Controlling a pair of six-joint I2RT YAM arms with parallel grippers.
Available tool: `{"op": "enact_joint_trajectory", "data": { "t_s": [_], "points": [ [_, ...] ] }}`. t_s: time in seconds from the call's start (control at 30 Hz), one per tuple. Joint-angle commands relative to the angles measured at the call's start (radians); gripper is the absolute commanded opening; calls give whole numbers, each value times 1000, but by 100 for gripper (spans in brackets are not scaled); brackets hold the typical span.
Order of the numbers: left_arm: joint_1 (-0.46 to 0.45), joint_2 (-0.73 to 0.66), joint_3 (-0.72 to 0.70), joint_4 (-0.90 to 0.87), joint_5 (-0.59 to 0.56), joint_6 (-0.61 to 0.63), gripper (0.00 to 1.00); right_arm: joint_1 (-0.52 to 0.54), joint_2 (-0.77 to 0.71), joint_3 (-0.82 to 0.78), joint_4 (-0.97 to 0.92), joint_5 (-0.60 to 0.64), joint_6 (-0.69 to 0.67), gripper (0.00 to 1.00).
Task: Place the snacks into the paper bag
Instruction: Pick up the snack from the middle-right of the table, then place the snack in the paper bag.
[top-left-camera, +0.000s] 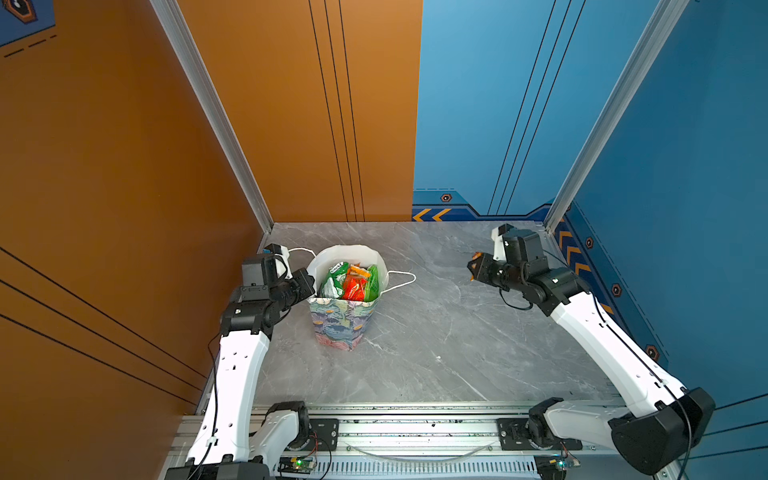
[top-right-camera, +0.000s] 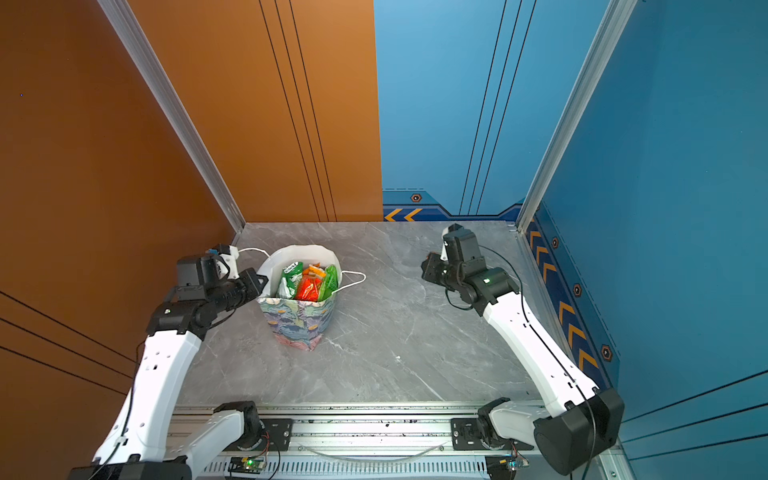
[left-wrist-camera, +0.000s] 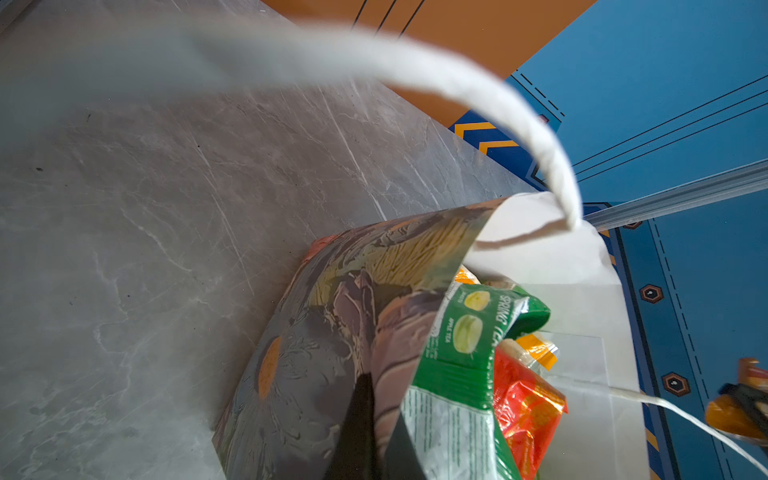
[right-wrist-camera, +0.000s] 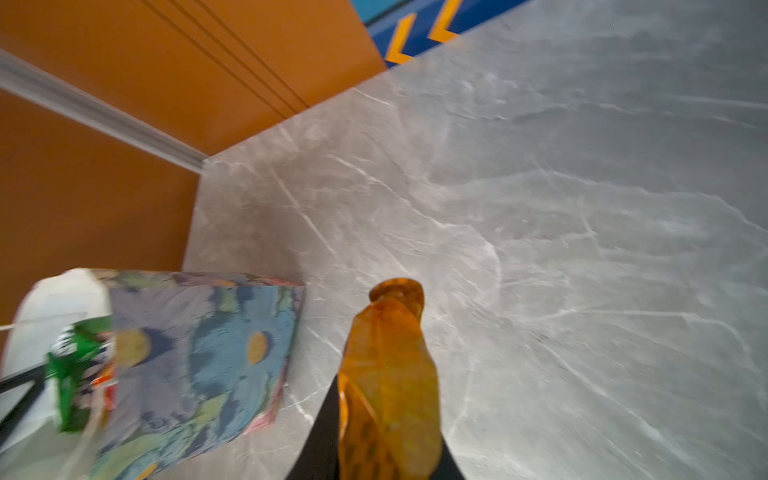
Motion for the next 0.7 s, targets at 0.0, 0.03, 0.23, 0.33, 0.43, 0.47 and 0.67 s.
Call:
{"op": "enact_joint_trajectory", "data": {
  "t_s": [0.0,0.03,0.23,0.33,0.43,0.47,0.67],
  "points": [
    [6,-13,0,63,38,-2,5,107,63,123,22,70,-22,10],
    [6,-12,0,63,39,-2,5,139,83,159,24,76,-35,10],
    [4,-15,1,63,38,-1,5,329,228,371,-9,105,-104,10],
    [5,-14,0,63,39,-2,6,406,308,479,-42,118,-146,10],
    [3,-14,0,63,40,-1,5,466,385,560,-73,120,-182,10],
    [3,-14,0,63,41,-3,5,482,415,590,-88,119,-192,10],
    [4,-9,0,65,47,-2,5,541,568,747,-180,87,-218,10]
  ]
}}
